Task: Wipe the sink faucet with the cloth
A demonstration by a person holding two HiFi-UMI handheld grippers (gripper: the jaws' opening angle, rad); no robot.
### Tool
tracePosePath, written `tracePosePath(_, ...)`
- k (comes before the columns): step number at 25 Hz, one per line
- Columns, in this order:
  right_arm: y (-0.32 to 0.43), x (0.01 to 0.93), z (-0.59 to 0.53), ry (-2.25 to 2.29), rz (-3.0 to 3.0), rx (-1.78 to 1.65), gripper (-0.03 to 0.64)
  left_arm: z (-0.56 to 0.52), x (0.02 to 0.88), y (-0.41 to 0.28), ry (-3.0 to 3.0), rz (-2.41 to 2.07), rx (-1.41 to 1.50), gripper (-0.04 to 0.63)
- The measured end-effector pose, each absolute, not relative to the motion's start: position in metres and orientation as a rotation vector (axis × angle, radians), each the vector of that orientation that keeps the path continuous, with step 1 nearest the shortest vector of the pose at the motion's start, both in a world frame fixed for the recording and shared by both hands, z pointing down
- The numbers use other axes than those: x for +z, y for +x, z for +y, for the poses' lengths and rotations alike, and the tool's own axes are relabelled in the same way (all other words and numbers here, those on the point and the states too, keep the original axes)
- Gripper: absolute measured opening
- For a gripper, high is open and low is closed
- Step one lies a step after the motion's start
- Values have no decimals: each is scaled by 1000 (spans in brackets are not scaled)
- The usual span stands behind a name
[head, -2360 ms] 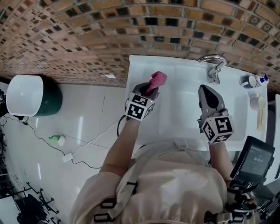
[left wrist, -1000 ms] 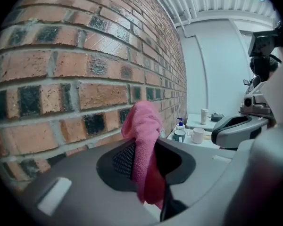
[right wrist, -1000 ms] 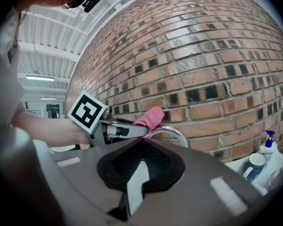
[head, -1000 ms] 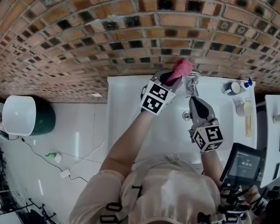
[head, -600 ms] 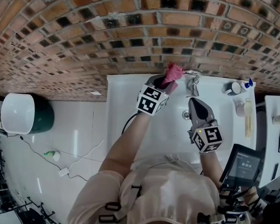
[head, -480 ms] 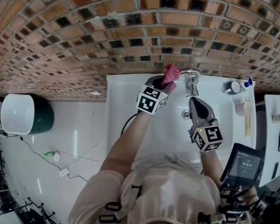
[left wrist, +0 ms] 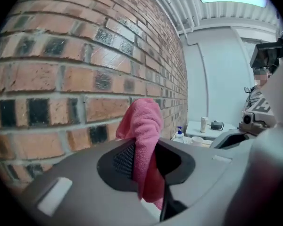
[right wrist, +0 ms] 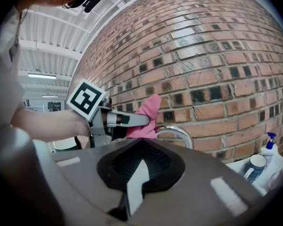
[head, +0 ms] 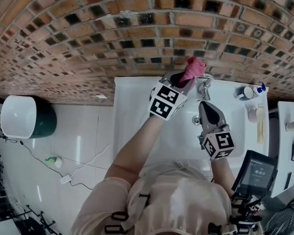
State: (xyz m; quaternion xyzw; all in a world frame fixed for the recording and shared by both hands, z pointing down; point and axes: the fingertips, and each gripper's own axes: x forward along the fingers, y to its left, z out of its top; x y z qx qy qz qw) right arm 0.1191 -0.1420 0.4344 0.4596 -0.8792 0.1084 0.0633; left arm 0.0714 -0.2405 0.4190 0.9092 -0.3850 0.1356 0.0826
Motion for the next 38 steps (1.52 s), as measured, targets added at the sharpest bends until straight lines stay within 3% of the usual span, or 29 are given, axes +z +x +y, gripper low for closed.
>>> tracePosePath(17,132,434,-140,1416,-2647,321,-17,-229,527,36,2451,-1194,546,87)
tracePosePath(25,151,432,-147,1486,-2627,318,-15,-218,407,97,2728,-1046,230,84)
tracePosePath(30,159,429,-146,1508,-2625,306,-15,-237,424,118,2790,-1091,512,84)
tracePosePath(38,181,432,-150,1554,-2607,302,-15,-239,482,152,2705,-989,620,81)
